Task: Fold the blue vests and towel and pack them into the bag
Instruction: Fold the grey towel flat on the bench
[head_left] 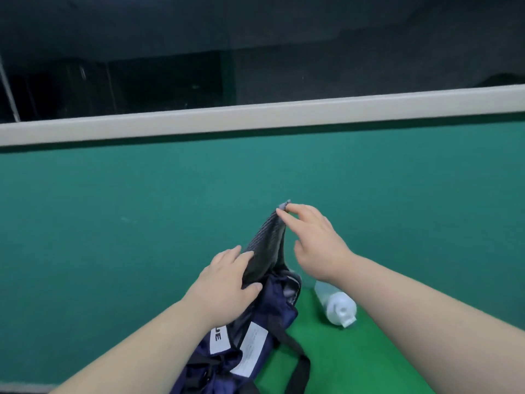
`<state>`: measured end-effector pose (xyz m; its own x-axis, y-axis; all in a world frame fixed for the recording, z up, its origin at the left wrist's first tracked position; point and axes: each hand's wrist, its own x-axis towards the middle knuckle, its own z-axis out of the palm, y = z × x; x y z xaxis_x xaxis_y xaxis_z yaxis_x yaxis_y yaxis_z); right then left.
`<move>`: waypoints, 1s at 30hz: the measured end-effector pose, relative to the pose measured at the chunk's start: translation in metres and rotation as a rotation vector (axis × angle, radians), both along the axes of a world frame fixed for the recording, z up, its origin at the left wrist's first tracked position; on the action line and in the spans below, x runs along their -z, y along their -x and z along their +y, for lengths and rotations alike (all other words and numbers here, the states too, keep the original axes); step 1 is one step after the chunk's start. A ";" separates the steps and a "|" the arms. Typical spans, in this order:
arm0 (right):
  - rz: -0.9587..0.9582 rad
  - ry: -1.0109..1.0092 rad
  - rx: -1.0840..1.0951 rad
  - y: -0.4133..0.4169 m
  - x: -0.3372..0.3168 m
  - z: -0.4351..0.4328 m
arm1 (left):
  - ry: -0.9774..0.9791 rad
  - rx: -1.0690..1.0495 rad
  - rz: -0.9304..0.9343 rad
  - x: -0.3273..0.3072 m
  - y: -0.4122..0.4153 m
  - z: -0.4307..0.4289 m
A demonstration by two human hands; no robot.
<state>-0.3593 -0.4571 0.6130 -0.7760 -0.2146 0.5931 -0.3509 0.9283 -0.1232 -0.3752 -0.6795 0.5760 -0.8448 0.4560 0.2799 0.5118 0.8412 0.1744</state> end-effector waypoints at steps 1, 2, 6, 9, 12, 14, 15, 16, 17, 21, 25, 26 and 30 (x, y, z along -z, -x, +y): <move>0.032 -0.004 -0.008 -0.017 -0.014 -0.003 | -0.029 0.007 -0.003 -0.010 -0.014 -0.001; 0.066 0.002 -0.018 -0.035 -0.027 -0.006 | -0.057 0.016 -0.009 -0.019 -0.029 -0.002; 0.182 -0.043 -0.071 -0.101 -0.061 -0.017 | -0.202 0.126 -0.042 -0.047 -0.090 0.000; 0.282 -0.113 -0.098 -0.147 -0.073 -0.017 | -0.255 0.199 -0.038 -0.058 -0.139 0.009; 0.371 -0.107 -0.100 -0.190 -0.090 -0.016 | -0.322 0.233 0.014 -0.071 -0.178 0.015; 0.424 -0.118 -0.104 -0.218 -0.103 -0.016 | -0.366 0.241 0.032 -0.079 -0.198 0.017; 0.441 -0.122 -0.105 -0.231 -0.108 -0.016 | -0.385 0.243 0.035 -0.083 -0.206 0.019; 0.458 -0.126 -0.106 -0.244 -0.114 -0.016 | -0.405 0.258 0.032 -0.086 -0.215 0.022; 0.477 -0.132 -0.104 -0.256 -0.118 -0.015 | -0.431 0.290 0.013 -0.089 -0.223 0.025; 0.544 -0.187 -0.032 -0.296 -0.128 -0.009 | -0.491 0.442 -0.104 -0.095 -0.256 0.044; 0.512 -0.284 0.145 -0.329 -0.123 0.008 | -0.491 0.557 -0.223 -0.091 -0.285 0.063; 0.492 -0.300 0.185 -0.336 -0.122 0.011 | -0.499 0.596 -0.267 -0.090 -0.293 0.067; 0.443 -0.317 0.284 -0.354 -0.113 0.023 | -0.444 0.585 -0.232 -0.086 -0.318 0.079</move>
<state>-0.0050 -0.4336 0.7257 -0.5231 -0.2539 0.8135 -0.0388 0.9607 0.2749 -0.0574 -0.6006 0.6625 -0.5601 0.7328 0.3864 0.7609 0.2706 0.5897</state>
